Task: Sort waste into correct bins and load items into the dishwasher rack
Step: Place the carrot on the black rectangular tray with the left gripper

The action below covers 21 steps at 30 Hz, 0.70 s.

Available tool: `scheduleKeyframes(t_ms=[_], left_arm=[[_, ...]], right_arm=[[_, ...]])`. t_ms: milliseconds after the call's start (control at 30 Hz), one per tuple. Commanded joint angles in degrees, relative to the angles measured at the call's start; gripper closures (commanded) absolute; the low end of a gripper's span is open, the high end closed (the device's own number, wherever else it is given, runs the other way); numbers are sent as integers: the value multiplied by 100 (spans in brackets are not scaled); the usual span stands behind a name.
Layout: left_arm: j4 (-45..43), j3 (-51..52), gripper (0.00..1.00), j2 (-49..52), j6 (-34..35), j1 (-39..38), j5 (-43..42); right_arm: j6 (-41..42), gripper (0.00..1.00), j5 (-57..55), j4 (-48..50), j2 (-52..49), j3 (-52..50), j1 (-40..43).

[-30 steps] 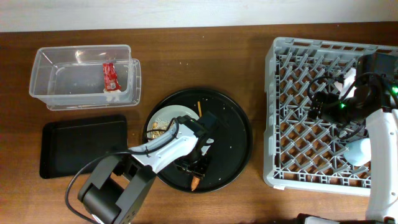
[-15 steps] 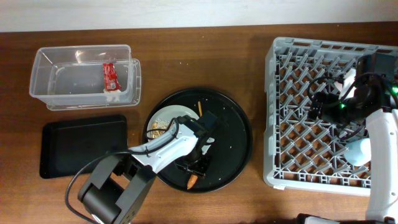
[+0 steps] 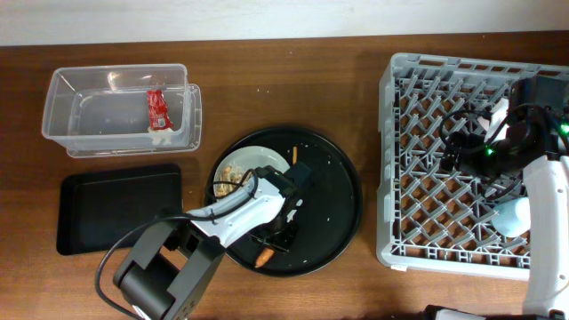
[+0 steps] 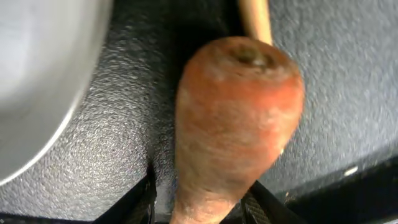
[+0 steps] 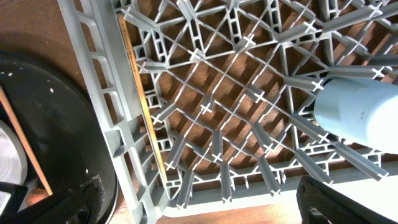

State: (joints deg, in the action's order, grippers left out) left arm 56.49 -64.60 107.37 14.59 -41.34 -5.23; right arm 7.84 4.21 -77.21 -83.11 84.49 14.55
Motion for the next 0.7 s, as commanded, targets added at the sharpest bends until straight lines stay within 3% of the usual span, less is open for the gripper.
scheduleKeyframes(t_ms=[0, 133, 200, 433, 500, 667], left_arm=[[-35, 81, 71, 138, -4, -52, 358], [-24, 81, 79, 138, -4, -315, 358], [118, 13, 92, 136, -4, -339, 358], [1086, -1416, 96, -772, -7, -192, 898], [1174, -1639, 96, -1187, -4, 192, 1241], [1132, -1687, 97, -1633, 0, 2739, 1423]], right_arm=[[61, 2, 79, -13, 15, 33, 11], [59, 2, 79, -11, 15, 33, 11], [59, 2, 76, -13, 15, 33, 11], [59, 2, 74, -15, 15, 33, 11], [57, 2, 74, -15, 13, 33, 11], [57, 2, 74, -15, 15, 33, 11]])
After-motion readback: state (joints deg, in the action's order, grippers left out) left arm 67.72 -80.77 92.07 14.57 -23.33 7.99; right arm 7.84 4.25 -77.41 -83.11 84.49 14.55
